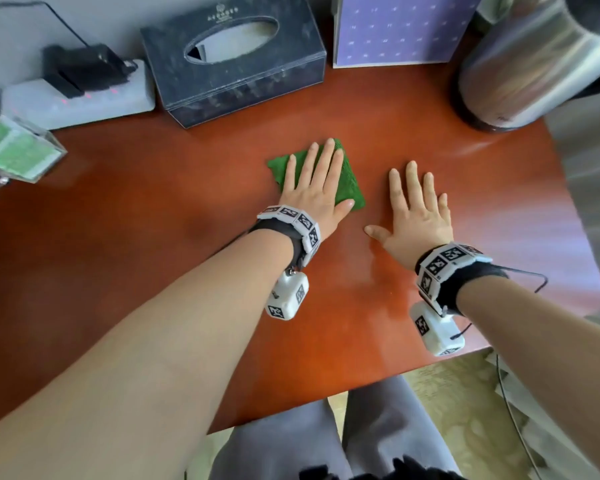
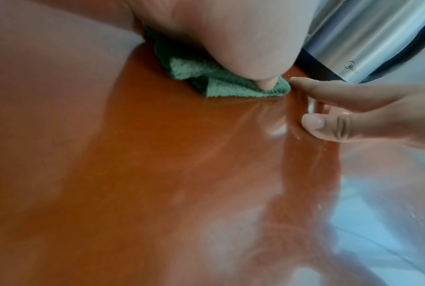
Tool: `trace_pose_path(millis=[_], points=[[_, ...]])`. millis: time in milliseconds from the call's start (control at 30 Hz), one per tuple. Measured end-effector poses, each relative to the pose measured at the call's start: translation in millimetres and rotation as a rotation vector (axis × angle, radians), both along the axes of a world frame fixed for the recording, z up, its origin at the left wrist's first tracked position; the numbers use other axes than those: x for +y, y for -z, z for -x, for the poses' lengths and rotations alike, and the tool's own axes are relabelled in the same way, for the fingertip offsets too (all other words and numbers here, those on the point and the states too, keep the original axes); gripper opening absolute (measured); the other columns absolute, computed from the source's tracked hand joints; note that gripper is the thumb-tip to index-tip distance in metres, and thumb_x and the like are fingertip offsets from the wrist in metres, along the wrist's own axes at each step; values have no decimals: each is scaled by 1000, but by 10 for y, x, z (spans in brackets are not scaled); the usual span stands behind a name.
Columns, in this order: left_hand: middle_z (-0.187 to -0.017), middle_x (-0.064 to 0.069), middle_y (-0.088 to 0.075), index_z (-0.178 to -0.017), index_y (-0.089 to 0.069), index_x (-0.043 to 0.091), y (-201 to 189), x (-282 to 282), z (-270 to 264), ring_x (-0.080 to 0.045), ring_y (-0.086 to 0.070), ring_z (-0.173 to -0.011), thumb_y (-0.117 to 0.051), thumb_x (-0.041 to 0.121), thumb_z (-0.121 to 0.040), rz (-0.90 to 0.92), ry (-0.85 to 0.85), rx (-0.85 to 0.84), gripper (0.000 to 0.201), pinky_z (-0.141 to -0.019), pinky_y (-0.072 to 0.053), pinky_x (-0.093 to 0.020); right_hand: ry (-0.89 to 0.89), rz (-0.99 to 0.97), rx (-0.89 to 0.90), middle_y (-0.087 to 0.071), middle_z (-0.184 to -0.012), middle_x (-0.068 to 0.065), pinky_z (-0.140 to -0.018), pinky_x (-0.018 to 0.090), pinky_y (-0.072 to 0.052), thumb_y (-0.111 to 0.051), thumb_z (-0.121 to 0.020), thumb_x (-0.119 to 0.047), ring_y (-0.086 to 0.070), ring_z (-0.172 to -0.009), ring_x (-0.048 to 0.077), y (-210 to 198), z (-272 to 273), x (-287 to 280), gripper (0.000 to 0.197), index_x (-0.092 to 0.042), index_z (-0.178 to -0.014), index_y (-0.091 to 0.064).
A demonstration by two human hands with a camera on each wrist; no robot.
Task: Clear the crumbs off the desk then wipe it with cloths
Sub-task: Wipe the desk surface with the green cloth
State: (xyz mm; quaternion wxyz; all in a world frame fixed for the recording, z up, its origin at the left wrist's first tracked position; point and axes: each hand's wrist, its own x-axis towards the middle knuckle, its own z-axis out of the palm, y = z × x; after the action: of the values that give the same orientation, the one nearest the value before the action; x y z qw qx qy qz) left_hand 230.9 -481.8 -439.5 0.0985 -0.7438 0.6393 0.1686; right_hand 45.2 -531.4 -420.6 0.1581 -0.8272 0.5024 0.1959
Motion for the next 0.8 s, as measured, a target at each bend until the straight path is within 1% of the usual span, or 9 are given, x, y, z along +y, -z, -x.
trace_pose_path(millis=[67, 133, 233, 333, 500, 567, 667, 733, 800], points=[[-166, -1, 9, -158, 3, 15, 8, 53, -27, -23, 5, -153, -31, 58, -98, 4, 50, -4, 82, -123, -1, -50, -16, -5, 9, 22, -162, 3, -121, 54, -8, -42, -89, -68, 10, -150, 32, -8, 18, -15, 98, -23, -155, 13], [-165, 0, 13, -158, 6, 16, 15, 186, -148, -21, 8, -152, -29, 58, -99, -5, 38, -2, 81, -123, 2, -47, -40, -1, 10, 21, -162, 4, -121, 53, -9, -41, -89, -70, 8, -150, 32, -19, 39, -22, 98, -22, -156, 13], [-164, 1, 19, -157, 13, 17, 33, 463, -378, -20, 12, -152, -22, 58, -99, -38, -73, -29, 79, -123, 3, -47, -51, -7, -7, 20, -162, 4, -121, 53, -11, -40, -88, -72, 7, -150, 32, -34, 74, -39, 99, -23, -156, 13], [-163, 1, 23, -155, 16, 18, 18, 654, -555, -19, 15, -151, -19, 59, -99, -71, -197, -34, 78, -122, 4, -48, -63, -30, -5, 21, -162, 4, -121, 52, -10, -42, -88, -71, 7, -150, 32, -40, 86, -55, 100, -22, -156, 13], [-161, -2, 28, -154, 19, 14, -8, 593, -479, -23, 19, -150, -21, 56, -99, -98, -268, -51, 80, -122, 6, -51, -101, -17, -48, 20, -163, 1, -120, 49, -13, -47, -85, -70, 7, -151, 29, -25, 185, -111, 103, -25, -156, 11], [-161, -4, 28, -154, 19, 13, -39, 502, -365, -25, 20, -150, -21, 56, -99, -106, -230, -51, 81, -121, 6, -52, -107, -25, -61, 20, -162, 0, -119, 49, -15, -49, -84, -71, 7, -151, 28, -27, 216, -131, 104, -26, -156, 11], [-163, -8, 20, -156, 13, 10, -35, 262, -27, -28, 13, -151, -24, 57, -98, -61, -107, -51, 83, -121, 1, -54, -114, -52, -70, 22, -162, -1, -119, 49, -14, -55, -81, -68, 9, -151, 27, -44, 220, -129, 108, -26, -156, 11], [-165, -8, 12, -157, 7, 10, -32, 46, 262, -28, 7, -152, -29, 59, -96, -40, -30, -46, 86, -121, -4, -55, -111, -89, -85, 21, -162, -2, -119, 49, -12, -62, -78, -59, 10, -151, 26, -86, 229, -140, 110, -26, -156, 9], [-166, -7, 4, -158, -2, 11, -28, -146, 542, -27, 0, -153, -36, 59, -94, -16, 16, -28, 87, -121, -7, -55, -67, -159, -153, 17, -163, -3, -118, 50, -12, -65, -79, -43, 8, -151, 23, -140, 274, -196, 106, -23, -157, 5]])
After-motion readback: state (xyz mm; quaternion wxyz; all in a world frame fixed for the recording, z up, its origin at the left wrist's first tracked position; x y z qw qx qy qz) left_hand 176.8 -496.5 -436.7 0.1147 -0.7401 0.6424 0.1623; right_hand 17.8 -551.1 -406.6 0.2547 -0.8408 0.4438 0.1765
